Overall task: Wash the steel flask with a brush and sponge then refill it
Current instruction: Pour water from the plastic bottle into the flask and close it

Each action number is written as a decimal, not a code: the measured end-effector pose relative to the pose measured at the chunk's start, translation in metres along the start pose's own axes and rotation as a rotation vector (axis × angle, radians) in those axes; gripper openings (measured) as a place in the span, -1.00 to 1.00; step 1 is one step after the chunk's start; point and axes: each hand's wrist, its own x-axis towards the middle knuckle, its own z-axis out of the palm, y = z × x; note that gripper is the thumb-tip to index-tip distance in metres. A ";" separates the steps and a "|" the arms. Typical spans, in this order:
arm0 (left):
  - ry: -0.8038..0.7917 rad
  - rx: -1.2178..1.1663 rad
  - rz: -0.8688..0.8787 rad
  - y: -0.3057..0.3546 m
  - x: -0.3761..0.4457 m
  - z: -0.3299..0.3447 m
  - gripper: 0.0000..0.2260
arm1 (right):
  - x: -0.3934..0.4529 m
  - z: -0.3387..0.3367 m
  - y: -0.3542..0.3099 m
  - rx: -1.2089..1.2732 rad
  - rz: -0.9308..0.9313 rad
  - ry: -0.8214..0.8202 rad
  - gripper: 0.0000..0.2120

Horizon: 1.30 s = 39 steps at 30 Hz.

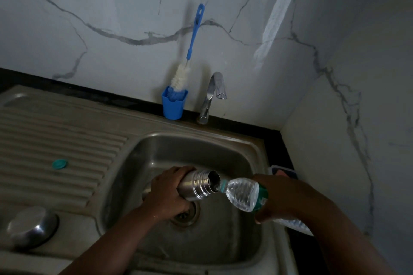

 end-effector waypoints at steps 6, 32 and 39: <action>-0.023 0.018 -0.007 0.001 0.002 0.001 -0.22 | 0.001 0.001 -0.001 -0.020 -0.005 0.009 -0.38; -0.058 0.013 -0.016 -0.001 0.002 0.001 -0.22 | -0.002 -0.008 -0.011 -0.147 0.019 0.020 -0.38; -0.087 0.030 -0.043 0.000 0.003 -0.001 -0.22 | -0.004 -0.012 -0.018 -0.183 0.013 0.017 -0.38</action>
